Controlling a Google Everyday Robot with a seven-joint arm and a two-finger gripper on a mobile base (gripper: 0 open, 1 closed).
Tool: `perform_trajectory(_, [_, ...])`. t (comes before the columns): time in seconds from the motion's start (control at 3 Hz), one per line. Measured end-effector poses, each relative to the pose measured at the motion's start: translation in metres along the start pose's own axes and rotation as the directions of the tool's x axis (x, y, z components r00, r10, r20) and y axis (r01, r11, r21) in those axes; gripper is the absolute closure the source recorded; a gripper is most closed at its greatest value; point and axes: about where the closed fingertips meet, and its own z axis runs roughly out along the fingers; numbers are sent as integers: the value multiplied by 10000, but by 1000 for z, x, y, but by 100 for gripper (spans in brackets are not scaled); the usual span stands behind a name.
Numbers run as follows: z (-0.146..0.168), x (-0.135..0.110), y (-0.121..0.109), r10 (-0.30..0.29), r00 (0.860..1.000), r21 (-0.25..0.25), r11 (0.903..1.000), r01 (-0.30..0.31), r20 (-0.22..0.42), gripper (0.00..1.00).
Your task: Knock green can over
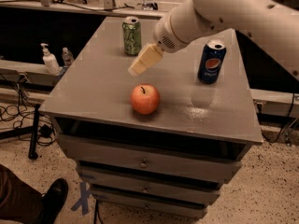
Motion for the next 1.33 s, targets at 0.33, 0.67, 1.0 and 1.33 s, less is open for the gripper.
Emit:
perform_trajectory(0.33, [39, -9, -31, 736, 9949, 405, 9962, -765, 684, 0])
perform_trajectory(0.67, [67, -20, -57, 1359, 9828, 905, 9849, -1477, 1250, 0])
perform_trajectory(1.0, [88, -23, -79, 1789, 9696, 1505, 9673, -2044, 1672, 0])
perform_trajectory(1.33, [107, -18, -103, 2402, 9443, 1950, 9384, -2851, 2249, 0])
